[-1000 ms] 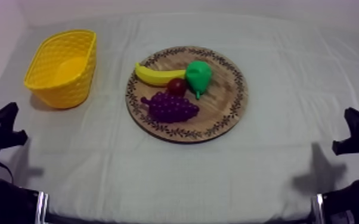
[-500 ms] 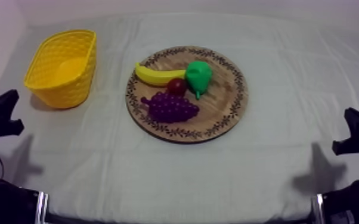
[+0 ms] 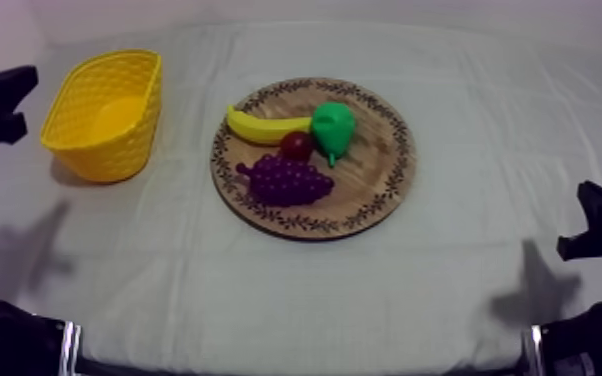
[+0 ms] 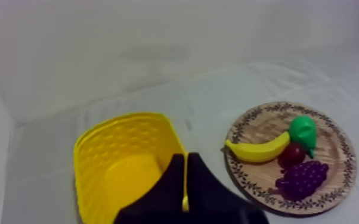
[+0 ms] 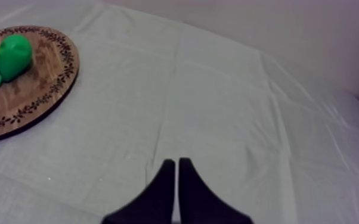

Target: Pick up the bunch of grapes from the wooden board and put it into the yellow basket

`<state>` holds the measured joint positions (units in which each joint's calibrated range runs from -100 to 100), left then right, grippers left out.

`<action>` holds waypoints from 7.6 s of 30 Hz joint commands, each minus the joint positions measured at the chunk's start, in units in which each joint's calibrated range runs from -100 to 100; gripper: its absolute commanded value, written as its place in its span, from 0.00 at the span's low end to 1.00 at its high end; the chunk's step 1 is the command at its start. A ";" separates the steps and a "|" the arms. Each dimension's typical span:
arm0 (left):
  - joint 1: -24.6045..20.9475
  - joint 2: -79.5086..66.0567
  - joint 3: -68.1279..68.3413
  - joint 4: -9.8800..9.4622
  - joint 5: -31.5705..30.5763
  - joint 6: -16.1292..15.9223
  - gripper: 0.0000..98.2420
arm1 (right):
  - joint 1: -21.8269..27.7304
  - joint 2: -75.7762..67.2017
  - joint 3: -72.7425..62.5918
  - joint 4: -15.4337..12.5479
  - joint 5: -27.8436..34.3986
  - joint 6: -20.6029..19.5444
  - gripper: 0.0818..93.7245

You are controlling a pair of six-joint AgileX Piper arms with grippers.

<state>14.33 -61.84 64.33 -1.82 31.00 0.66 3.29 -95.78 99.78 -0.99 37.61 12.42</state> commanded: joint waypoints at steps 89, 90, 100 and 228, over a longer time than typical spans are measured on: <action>18.32 62.55 -45.09 6.76 39.05 -31.24 0.58 | 0.00 0.02 -0.01 -0.01 -0.03 0.01 0.00; 18.14 62.43 -44.37 6.73 38.68 -31.08 0.66 | 0.00 0.02 -0.01 -0.01 -0.03 0.01 0.00; 17.58 62.06 -40.05 6.55 35.87 -30.69 0.95 | 0.00 0.02 -0.01 -0.01 -0.03 0.01 0.00; 23.89 72.70 -44.63 12.31 32.74 -23.72 0.41 | 0.00 0.02 -0.01 -0.01 -0.03 0.01 0.00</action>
<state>37.85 13.16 18.67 10.47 63.76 -23.18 3.29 -95.78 99.78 -0.99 37.56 12.41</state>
